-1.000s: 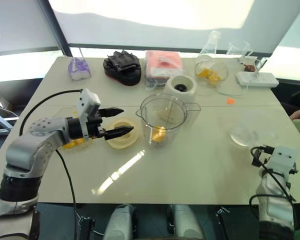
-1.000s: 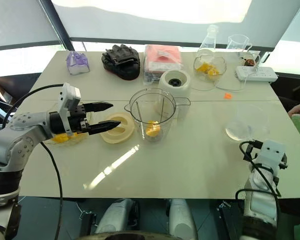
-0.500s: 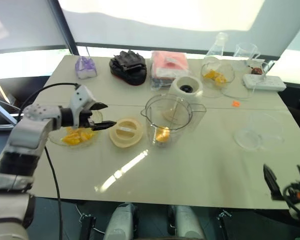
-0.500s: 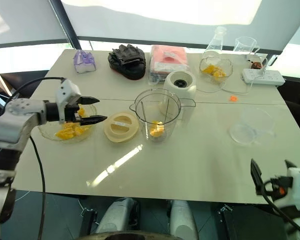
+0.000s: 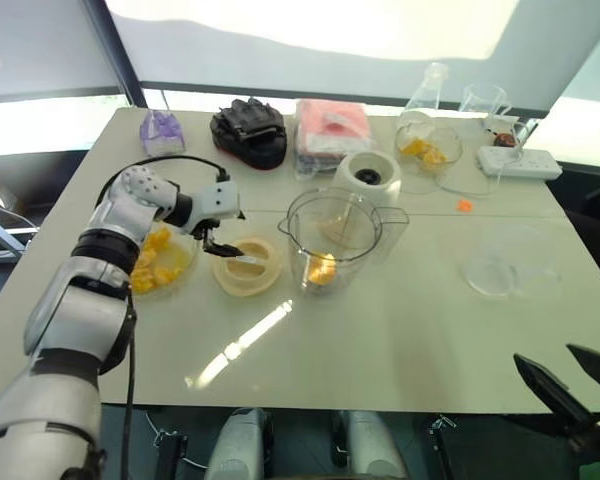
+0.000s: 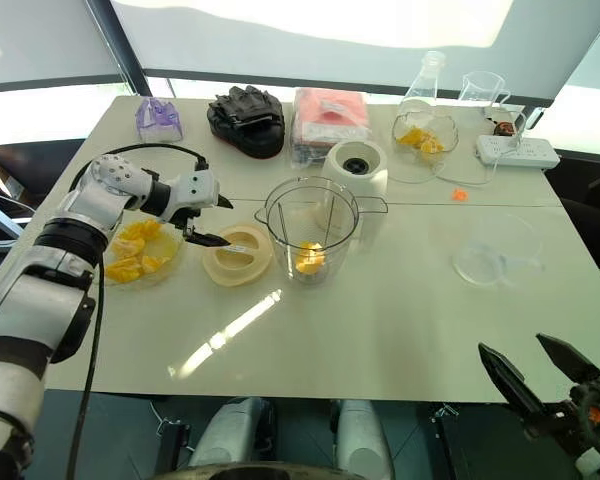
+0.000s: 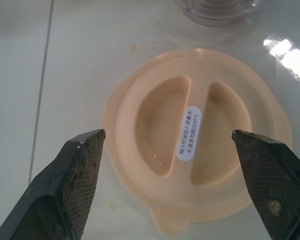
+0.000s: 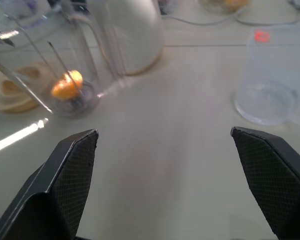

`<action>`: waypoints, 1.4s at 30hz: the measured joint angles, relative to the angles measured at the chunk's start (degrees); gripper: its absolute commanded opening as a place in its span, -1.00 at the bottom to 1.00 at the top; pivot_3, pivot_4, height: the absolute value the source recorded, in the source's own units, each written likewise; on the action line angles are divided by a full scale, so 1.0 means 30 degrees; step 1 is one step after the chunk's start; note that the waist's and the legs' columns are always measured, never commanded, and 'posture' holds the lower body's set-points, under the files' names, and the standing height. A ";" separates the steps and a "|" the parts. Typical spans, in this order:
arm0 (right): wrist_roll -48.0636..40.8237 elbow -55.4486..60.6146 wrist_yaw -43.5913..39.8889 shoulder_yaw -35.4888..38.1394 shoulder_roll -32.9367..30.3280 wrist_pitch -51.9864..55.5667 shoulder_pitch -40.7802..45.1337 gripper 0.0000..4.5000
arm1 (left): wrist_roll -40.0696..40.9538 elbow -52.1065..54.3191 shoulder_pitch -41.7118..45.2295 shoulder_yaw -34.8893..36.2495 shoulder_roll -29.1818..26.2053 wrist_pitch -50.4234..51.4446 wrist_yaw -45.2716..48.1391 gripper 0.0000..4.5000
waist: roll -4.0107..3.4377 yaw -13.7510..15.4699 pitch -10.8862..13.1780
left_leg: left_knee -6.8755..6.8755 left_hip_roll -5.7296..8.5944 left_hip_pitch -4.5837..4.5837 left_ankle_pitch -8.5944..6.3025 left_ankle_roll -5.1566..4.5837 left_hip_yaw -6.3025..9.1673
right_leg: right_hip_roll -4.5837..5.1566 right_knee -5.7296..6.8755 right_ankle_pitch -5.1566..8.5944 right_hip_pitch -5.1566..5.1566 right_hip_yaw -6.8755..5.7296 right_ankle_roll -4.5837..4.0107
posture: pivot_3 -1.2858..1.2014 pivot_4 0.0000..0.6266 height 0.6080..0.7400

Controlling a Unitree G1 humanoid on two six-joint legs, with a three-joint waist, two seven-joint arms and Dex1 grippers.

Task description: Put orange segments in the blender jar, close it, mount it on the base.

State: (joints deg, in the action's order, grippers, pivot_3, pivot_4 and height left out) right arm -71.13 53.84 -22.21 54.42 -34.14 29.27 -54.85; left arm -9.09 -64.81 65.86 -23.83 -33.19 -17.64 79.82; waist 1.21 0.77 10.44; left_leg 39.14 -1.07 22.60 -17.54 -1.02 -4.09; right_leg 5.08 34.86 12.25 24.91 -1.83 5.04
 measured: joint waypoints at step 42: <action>-0.1361 0.0469 0.5579 -0.7584 -0.6401 0.1689 1.0141 1.00 | -0.3369 -0.3275 -0.0328 0.0866 0.3384 0.0364 -0.1612 -0.89 | 0.0184 -0.0011 -0.0195 | 0.0066 0.0017 -0.0089 0.0001 -0.0017 0.0038 | -0.0005 0.0059 -0.0017 -0.0121 0.0004 0.0012 | 0.03 -0.52 1.00</action>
State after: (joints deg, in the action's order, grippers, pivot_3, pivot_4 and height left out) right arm -75.22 55.24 -5.47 31.67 -53.34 34.33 -24.43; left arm -19.20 -74.63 64.87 -21.23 -23.04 -16.55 74.99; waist 1.76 0.74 9.86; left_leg 39.34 -1.02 22.33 -17.53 -1.07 -3.97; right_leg 5.06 35.04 12.20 24.54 -1.82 5.08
